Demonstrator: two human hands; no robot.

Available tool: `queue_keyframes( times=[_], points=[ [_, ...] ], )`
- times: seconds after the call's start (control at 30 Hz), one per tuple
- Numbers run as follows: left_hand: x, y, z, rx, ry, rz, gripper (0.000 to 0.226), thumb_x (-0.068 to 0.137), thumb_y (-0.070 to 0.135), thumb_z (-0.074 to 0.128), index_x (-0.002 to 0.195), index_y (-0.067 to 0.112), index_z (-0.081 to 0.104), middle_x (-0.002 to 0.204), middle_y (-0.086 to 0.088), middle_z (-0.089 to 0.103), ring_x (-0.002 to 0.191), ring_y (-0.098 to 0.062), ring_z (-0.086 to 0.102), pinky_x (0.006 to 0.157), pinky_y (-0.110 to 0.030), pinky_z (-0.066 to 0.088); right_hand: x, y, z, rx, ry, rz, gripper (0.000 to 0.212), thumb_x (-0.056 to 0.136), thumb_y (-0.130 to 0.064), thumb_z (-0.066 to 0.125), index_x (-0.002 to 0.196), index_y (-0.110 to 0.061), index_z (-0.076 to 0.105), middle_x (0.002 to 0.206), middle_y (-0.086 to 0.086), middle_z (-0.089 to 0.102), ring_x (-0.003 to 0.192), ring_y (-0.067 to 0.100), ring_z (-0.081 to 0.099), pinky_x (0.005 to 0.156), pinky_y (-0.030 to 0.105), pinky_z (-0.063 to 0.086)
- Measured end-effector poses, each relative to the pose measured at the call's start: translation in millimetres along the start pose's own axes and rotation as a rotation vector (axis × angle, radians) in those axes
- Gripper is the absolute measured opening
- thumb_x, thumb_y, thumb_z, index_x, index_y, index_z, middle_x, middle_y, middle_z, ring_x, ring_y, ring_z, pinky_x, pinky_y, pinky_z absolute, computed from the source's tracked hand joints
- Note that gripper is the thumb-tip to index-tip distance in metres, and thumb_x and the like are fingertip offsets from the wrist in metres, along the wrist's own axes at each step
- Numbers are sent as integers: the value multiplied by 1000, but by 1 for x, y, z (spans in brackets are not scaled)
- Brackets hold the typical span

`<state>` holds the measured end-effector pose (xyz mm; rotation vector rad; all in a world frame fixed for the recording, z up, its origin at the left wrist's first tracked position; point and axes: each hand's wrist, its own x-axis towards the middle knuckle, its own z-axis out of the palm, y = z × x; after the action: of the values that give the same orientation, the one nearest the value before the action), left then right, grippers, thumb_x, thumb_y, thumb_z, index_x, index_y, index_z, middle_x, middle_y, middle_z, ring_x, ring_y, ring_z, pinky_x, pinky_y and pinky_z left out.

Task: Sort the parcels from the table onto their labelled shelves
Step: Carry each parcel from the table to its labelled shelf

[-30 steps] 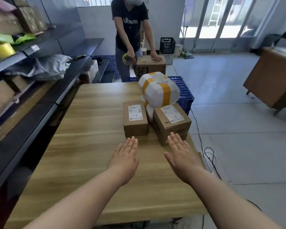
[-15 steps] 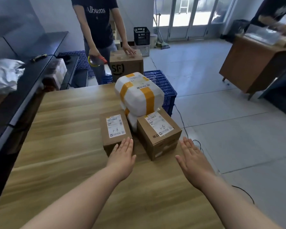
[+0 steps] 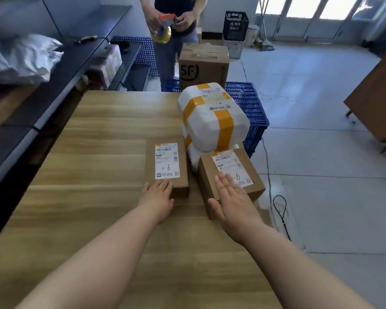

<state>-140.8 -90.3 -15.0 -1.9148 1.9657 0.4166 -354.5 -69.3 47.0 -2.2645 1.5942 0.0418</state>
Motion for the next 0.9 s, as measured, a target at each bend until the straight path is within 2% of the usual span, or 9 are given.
queue_keyframes(
  times=[0.17, 0.4, 0.53, 0.6, 0.63, 0.7, 0.8, 0.83, 0.9],
  points=[
    [-29, -8, 5, 93, 43, 82, 58, 102, 42, 25, 153, 22, 9, 159, 6, 16, 143, -17, 21, 118, -44, -1, 21, -32, 13, 1, -24, -80, 63, 101, -46, 23, 151, -21, -4, 158, -5, -14, 140, 6, -20, 111, 27, -9],
    [-27, -42, 14, 31, 52, 72, 56, 103, 36, 24, 153, 22, 5, 161, 7, 8, 147, -15, 9, 118, -47, 0, 51, -56, 38, 4, -69, -88, 63, 101, -44, 24, 152, -17, -1, 159, -2, -9, 145, 12, -11, 116, 29, -2],
    [-14, -48, 17, -71, 193, 81, 56, 101, 37, 31, 153, 22, 14, 158, 3, 20, 143, -19, 20, 116, -40, 11, 73, -59, 56, 69, -86, -3, 64, 101, -44, 27, 152, -12, 4, 160, 3, -2, 147, 15, -5, 118, 31, 4],
    [-4, -50, 21, -264, 253, 4, 59, 100, 36, 37, 152, 17, 17, 156, -2, 21, 140, -23, 25, 114, -34, 18, 81, -60, 64, 166, -86, 75, 65, 100, -43, 30, 152, -11, 6, 160, 4, -1, 147, 16, -3, 119, 33, 7],
    [4, -53, 25, -395, 252, -61, 62, 100, 35, 38, 152, 14, 14, 158, -4, 16, 142, -23, 21, 114, -32, 17, 85, -61, 68, 253, -97, 139, 66, 100, -42, 32, 152, -11, 6, 160, 4, -1, 147, 16, -2, 118, 33, 8],
    [17, -59, 35, -645, 156, -177, 66, 100, 34, 39, 153, 10, 8, 160, -7, 9, 146, -23, 13, 116, -32, 14, 94, -62, 73, 551, -131, 340, 66, 100, -41, 35, 152, -11, 6, 160, 6, 3, 147, 20, 5, 118, 35, 11],
    [24, -62, 49, -1170, 39, -208, 52, 98, 35, 44, 146, 19, 30, 146, 1, 42, 132, -19, 40, 109, -30, 30, 103, -64, 85, 872, -128, 529, 68, 95, -47, 42, 151, -19, 16, 155, 7, 25, 141, 28, 25, 115, 45, 23],
    [23, -61, 52, -1290, 31, -203, 48, 97, 36, 47, 141, 21, 37, 138, 5, 48, 126, -15, 45, 105, -27, 33, 103, -65, 89, 903, -114, 542, 68, 93, -50, 45, 150, -22, 21, 151, 5, 34, 137, 28, 32, 112, 47, 28],
    [16, -60, 55, -1391, 79, -260, 54, 88, 47, 53, 134, 21, 44, 134, 2, 53, 122, -15, 49, 105, -31, 37, 98, -68, 91, 925, -52, 554, 62, 90, -49, 51, 143, -21, 33, 141, 3, 45, 127, 24, 43, 106, 43, 37]
  ],
)
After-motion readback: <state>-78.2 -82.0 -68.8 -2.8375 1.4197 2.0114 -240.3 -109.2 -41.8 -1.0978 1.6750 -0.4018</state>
